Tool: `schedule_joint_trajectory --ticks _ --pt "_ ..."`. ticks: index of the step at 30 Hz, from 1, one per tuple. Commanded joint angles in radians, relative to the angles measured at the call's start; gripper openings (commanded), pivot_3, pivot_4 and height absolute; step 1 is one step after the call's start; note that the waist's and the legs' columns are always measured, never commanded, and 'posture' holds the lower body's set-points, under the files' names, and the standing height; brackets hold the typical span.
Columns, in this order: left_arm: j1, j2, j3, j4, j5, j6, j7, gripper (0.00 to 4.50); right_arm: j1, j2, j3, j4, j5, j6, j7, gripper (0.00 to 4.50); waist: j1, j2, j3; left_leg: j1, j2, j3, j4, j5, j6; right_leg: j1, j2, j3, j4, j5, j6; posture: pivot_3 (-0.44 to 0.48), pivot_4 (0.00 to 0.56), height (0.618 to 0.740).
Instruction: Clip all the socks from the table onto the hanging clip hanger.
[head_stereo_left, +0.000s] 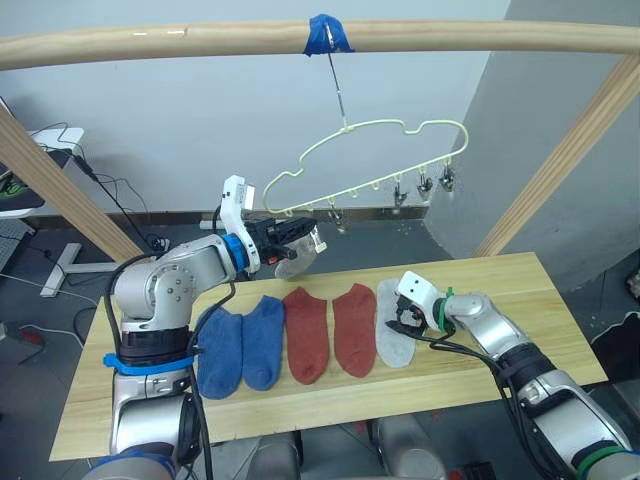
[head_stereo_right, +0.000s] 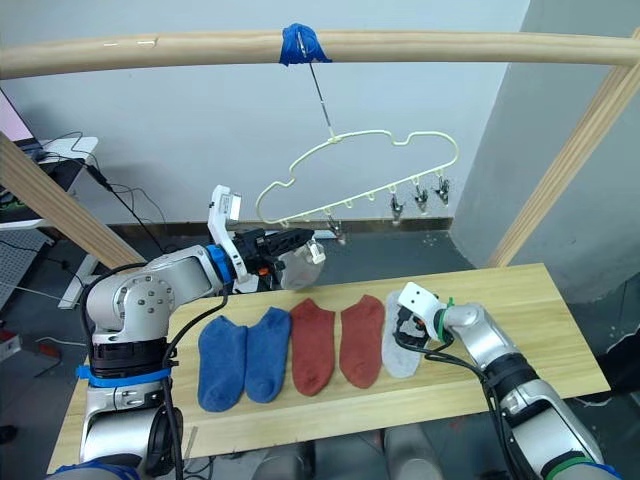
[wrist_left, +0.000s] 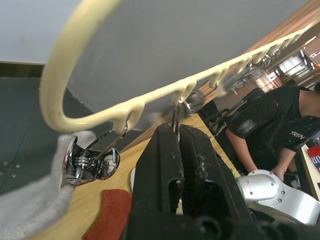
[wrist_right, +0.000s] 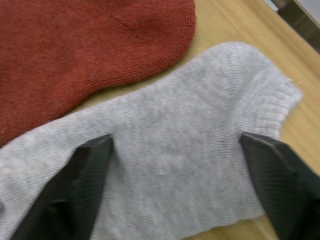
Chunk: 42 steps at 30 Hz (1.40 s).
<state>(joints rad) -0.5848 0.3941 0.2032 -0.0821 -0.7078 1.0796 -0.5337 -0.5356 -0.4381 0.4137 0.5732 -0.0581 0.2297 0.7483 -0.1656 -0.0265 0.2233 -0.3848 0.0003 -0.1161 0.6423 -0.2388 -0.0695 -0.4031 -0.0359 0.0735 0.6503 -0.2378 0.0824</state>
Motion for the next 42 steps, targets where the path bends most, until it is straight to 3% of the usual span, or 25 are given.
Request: schedule_joint_trajectory --ticks 1,9,15,20,24,31,42 --pt "0.031 0.018 -0.022 -0.009 -0.001 0.033 0.007 0.00 0.037 -0.016 -0.021 -0.025 -0.006 -0.011 0.038 2.95 0.002 0.000 0.000 0.000 0.000 0.000 0.000 0.000 0.000 0.000 0.000 0.000 0.000 0.000 0.000 -0.150 0.188 0.740" --pt "0.035 0.021 -0.031 -0.009 0.001 0.023 0.001 0.00 0.125 -0.043 -0.054 -0.163 -0.004 -0.013 0.062 0.06 0.002 0.001 -0.001 0.000 0.000 0.000 0.000 0.000 0.000 0.000 0.000 0.000 0.000 0.000 0.000 -0.151 0.178 0.740" --pt "0.020 0.002 0.015 0.008 -0.045 0.067 0.025 0.00 0.211 -0.101 -0.100 -0.402 0.011 -0.047 0.064 0.02 0.002 0.001 -0.001 0.000 0.000 0.001 0.000 0.000 0.000 0.000 0.000 0.001 0.000 0.000 0.000 -0.148 0.172 0.740" --pt "-0.005 -0.034 0.110 0.047 -0.139 0.178 0.087 0.00 0.283 -0.156 -0.176 -0.745 0.065 0.002 0.074 0.02 0.003 0.001 -0.001 0.000 0.000 0.001 0.000 0.000 0.000 0.000 0.000 0.001 0.000 0.000 0.001 -0.154 0.174 0.740" --pt "-0.048 -0.085 0.201 0.118 -0.189 0.250 0.179 0.00 0.302 -0.148 -0.188 -0.903 0.070 0.046 0.049 0.02 0.008 0.000 -0.002 0.000 0.000 0.001 0.000 0.000 0.000 0.000 0.000 0.001 0.000 0.000 0.001 -0.160 0.176 0.740" --pt "-0.115 -0.156 0.308 0.183 -0.267 0.308 0.288 0.00 0.250 -0.060 -0.107 -0.943 0.014 0.058 -0.003 0.02 0.010 0.000 -0.002 0.000 0.000 0.001 0.000 0.000 0.000 0.000 0.000 0.001 0.000 0.000 0.000 -0.175 0.180 0.740" --pt "-0.095 -0.148 0.268 0.147 -0.272 0.322 0.307 0.00 0.172 0.017 -0.080 -0.931 0.002 0.096 -0.025 0.02 0.017 0.000 -0.002 -0.001 0.000 0.001 0.000 0.000 -0.001 -0.001 0.000 0.001 -0.001 0.000 0.000 -0.175 0.184 0.740"
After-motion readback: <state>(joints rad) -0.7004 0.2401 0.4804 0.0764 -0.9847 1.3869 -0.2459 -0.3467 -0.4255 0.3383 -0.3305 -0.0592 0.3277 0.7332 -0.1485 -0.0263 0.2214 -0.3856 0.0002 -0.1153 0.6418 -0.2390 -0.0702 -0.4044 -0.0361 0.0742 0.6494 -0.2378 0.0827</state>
